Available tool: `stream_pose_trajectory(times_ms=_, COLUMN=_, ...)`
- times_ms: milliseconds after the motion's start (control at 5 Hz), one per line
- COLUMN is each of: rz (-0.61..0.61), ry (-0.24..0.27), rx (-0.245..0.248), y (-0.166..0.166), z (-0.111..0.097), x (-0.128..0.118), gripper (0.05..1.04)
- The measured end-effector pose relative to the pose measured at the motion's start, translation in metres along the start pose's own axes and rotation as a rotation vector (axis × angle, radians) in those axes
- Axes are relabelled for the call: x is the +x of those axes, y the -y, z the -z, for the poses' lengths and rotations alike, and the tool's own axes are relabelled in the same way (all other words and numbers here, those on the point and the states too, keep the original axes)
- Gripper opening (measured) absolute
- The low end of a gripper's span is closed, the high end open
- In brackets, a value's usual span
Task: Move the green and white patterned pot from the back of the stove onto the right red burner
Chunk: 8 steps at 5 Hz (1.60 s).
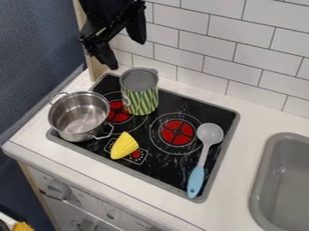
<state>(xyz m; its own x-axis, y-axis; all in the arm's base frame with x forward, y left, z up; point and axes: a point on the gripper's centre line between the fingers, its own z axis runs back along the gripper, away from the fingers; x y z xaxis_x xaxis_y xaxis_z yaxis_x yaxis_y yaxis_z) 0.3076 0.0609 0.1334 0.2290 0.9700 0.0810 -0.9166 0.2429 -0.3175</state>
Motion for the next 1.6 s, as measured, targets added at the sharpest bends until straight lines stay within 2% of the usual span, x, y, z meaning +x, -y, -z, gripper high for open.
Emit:
stream_pose_trajectory(times_ms=200, rz=-0.007, ry=-0.013, rx=0.029, y=-0.004, z=0.008, x=-0.001, gripper=0.999)
stream_pose_trajectory(times_ms=400, rz=-0.048, ry=0.012, rx=0.085, y=-0.005, z=0.016, x=0.016, gripper=0.999)
stream_pose_trajectory(times_ms=600, rz=-0.138, ry=0.073, rx=0.153, y=-0.009, z=0.033, x=0.048, gripper=0.999)
stream_pose_trajectory(times_ms=800, rz=-0.181, ry=0.111, rx=0.182, y=-0.007, z=0.052, x=0.070, gripper=0.999)
stream_pose_trajectory(times_ms=1000, rz=-0.213, ry=0.091, rx=0.180, y=-0.002, z=0.074, x=0.082, gripper=0.999)
stream_pose_trajectory(times_ms=1200, rz=-0.242, ry=0.058, rx=0.196, y=-0.003, z=0.098, x=0.081, gripper=0.999)
stream_pose_trajectory(times_ms=1400, rz=-0.257, ry=0.053, rx=0.215, y=-0.002, z=0.115, x=0.078, gripper=0.999)
stream_pose_trajectory(times_ms=1600, rz=-0.241, ry=0.022, rx=0.224, y=0.007, z=0.127, x=0.068, gripper=0.999)
